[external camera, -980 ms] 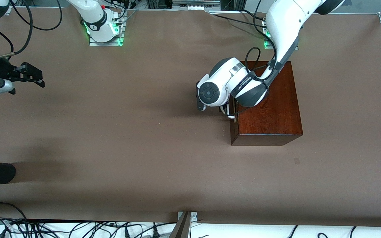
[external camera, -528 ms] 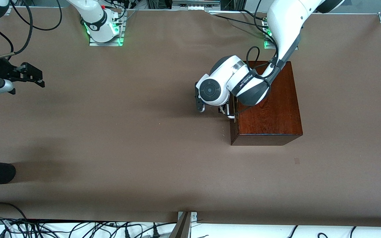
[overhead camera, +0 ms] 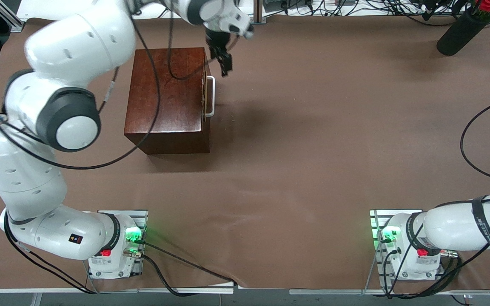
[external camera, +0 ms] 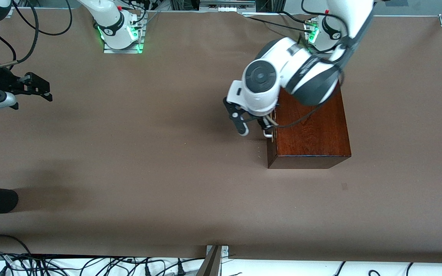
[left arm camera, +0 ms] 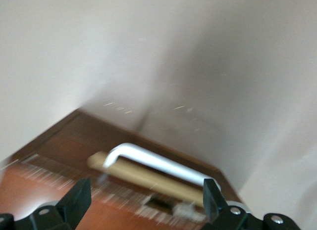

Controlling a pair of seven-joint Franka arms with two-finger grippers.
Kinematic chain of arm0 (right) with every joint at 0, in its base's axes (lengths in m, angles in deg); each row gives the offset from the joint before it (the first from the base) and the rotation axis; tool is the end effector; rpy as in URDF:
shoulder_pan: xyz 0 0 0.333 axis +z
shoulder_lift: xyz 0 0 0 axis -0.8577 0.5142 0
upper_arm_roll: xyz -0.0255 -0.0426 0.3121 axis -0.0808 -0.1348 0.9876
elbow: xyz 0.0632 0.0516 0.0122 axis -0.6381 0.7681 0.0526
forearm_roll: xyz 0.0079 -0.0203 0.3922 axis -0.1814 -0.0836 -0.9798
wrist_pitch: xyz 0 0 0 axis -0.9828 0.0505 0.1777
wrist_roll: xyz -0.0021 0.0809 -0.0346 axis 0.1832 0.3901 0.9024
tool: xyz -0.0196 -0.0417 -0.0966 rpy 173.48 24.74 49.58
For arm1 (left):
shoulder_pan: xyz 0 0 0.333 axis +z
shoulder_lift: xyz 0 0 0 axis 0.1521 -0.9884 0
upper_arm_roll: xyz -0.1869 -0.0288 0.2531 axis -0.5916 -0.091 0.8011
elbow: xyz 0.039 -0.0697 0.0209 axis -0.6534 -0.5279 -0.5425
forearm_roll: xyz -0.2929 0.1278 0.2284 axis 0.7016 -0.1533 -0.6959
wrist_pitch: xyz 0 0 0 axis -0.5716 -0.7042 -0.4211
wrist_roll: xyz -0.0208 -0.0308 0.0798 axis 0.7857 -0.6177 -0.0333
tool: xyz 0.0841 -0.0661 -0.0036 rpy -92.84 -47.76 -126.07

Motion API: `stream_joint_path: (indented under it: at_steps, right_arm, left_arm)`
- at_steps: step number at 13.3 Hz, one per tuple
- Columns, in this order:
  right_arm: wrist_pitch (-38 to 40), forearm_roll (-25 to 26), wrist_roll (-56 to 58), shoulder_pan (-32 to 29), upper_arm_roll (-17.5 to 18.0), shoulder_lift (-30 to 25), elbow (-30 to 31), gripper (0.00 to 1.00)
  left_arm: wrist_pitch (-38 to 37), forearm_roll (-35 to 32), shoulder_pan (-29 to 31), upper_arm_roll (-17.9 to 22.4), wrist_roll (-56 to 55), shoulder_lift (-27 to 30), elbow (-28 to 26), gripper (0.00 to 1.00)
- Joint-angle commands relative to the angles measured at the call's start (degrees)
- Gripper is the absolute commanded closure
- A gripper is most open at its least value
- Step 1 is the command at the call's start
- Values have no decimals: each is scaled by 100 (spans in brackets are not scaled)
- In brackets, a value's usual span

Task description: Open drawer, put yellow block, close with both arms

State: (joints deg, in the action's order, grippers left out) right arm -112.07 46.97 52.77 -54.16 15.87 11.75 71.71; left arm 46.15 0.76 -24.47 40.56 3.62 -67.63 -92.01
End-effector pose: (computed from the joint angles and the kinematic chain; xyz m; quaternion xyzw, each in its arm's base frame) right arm 0.5738 0.0138 0.5925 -0.9906 -0.1370 0.0012 0.0034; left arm 0.5732 -0.3777 0.4329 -0.8589 0.5054 0.0822 0.0120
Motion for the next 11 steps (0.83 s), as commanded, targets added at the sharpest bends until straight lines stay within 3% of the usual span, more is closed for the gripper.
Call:
stream_joint_path:
  at_steps: [1, 3, 8, 11]
  right_arm:
    - [27, 64, -44, -32, 62, 55, -128, 0]
    - [36, 64, -44, -32, 62, 55, -128, 0]
    - [36, 64, -44, -32, 62, 55, -128, 0]
    - [45, 64, -44, -41, 62, 55, -128, 0]
  left_arm:
    - [-55, -218, 664, -41, 420, 353, -21, 0]
    - [-63, -157, 1157, -33, 903, 335, 529, 0]
    - [-142, -166, 1958, -7, 1196, 335, 1032, 0]
    - [-151, -183, 2108, 2, 1143, 344, 1077, 0]
